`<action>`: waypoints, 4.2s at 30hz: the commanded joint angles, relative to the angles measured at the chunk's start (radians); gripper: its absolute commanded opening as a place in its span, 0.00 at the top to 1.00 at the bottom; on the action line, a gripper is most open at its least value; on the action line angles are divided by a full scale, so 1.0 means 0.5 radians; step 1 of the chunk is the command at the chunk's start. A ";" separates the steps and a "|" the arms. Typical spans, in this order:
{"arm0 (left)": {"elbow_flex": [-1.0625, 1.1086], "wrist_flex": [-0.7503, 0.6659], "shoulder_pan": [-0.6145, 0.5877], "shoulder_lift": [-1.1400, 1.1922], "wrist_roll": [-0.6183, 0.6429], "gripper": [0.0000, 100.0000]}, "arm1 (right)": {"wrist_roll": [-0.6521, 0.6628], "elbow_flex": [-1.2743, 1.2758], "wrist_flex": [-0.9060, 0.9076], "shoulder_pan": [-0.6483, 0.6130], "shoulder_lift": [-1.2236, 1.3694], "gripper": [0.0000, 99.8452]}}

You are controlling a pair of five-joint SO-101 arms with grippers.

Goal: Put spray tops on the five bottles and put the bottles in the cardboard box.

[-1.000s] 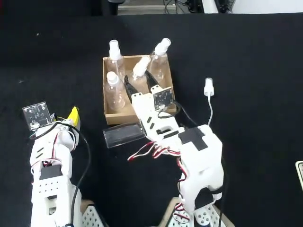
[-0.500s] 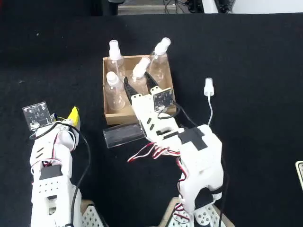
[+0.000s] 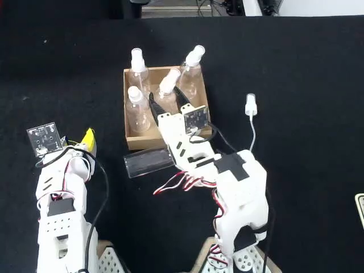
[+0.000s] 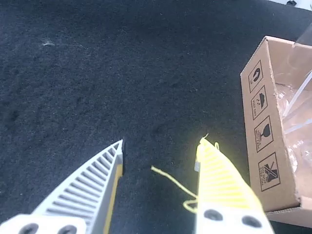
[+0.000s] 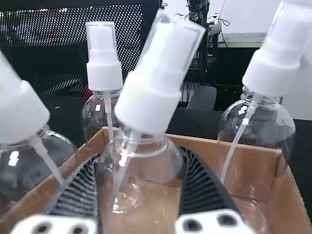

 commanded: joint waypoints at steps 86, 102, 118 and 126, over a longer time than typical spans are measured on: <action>-0.023 -0.040 0.014 -0.028 -0.009 0.78 | -0.021 0.133 0.123 -0.086 -0.238 0.70; -0.023 -0.043 0.014 -0.028 -0.009 0.78 | -0.025 0.164 0.141 -0.086 -0.419 0.71; -0.023 -0.043 0.014 -0.028 -0.009 0.78 | -0.015 0.186 0.132 -0.080 -0.474 0.71; -0.023 -0.043 0.017 -0.028 -0.009 0.78 | -0.018 0.256 0.144 -0.074 -0.692 0.71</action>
